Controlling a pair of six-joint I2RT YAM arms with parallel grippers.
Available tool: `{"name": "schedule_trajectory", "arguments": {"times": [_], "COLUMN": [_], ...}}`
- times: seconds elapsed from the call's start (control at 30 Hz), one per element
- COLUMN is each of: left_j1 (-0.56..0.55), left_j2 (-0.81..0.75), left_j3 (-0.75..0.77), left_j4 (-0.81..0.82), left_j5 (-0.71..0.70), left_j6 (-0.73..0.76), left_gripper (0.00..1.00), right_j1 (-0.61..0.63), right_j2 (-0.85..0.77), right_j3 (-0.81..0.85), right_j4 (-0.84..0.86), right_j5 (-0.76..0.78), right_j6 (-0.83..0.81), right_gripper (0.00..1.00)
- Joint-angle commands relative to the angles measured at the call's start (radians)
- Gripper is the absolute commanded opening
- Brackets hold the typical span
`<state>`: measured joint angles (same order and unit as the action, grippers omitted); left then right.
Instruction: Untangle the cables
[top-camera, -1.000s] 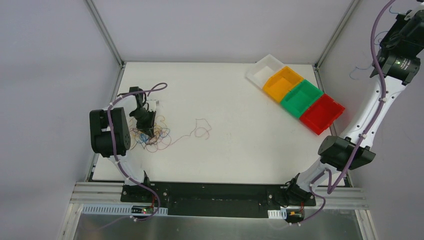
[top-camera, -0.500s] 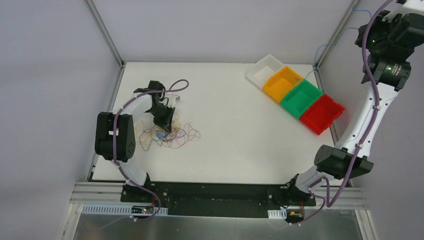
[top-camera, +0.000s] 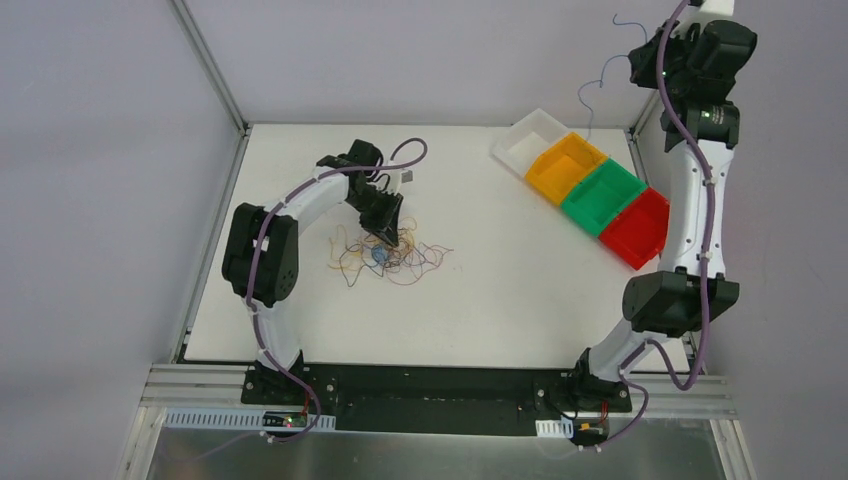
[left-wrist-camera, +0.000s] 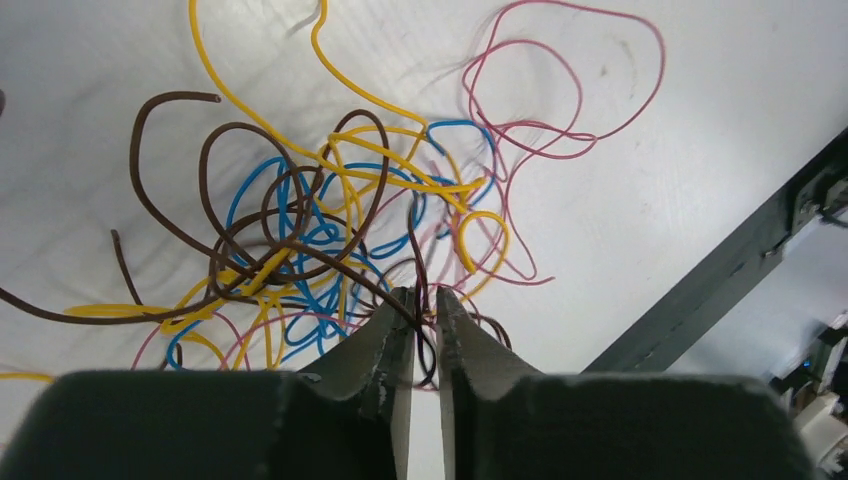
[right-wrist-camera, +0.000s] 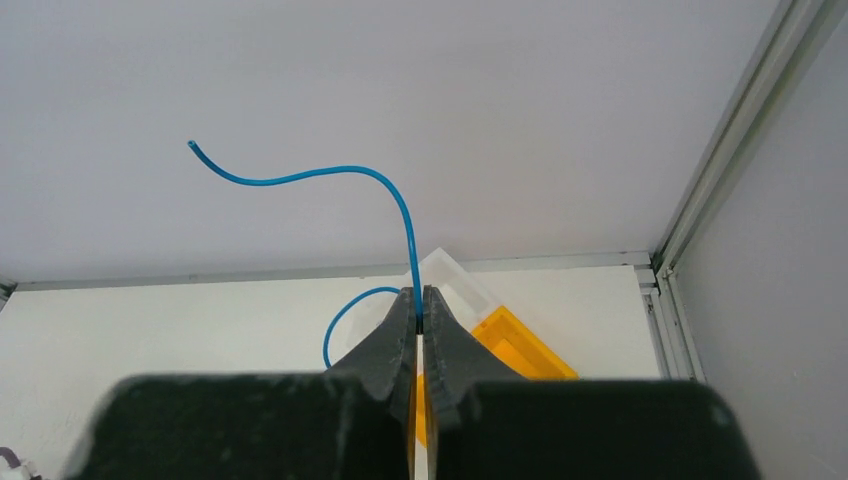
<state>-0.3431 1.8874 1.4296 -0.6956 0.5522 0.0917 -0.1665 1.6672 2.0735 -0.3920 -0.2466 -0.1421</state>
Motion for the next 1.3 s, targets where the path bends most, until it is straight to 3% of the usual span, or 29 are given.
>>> {"name": "schedule_trajectory", "arguments": {"times": [0.0,0.1,0.17,0.23,0.27,0.73,1.27], "left_j1": [-0.003,-0.002,-0.001,0.003,0.007,0.137,0.150], "left_j2": [-0.002,-0.021,-0.041,-0.065,-0.076,-0.113,-0.052], "left_j3": [0.071,0.076,0.087,0.102,0.113,0.099,0.147], "left_j4": [0.002,0.001,0.001,0.001,-0.001,-0.040,-0.048], "left_j5": [0.045,0.019,0.014,0.014,0.017,-0.003,-0.002], "left_j6": [-0.064,-0.088,-0.088,-0.121,-0.128,-0.115,-0.104], "left_gripper": [0.25,0.55,0.65,0.91,0.97,0.99,0.99], "right_j1": [0.027,0.043,0.054,0.068,0.075,0.115,0.128], "right_j2": [0.067,0.126,0.174,0.220,0.244,0.503,0.506], "right_j3": [0.016,0.042,0.059,0.083,0.096,0.278,0.356], "right_j4": [0.145,0.175,0.197,0.212,0.218,0.269,0.339], "right_j5": [0.067,0.072,0.073,0.072,0.072,0.137,0.092], "right_j6": [-0.006,-0.001,0.002,0.002,0.004,-0.028,0.000], "right_gripper": [0.00,0.00,0.00,0.00,0.00,0.00,0.00]}}
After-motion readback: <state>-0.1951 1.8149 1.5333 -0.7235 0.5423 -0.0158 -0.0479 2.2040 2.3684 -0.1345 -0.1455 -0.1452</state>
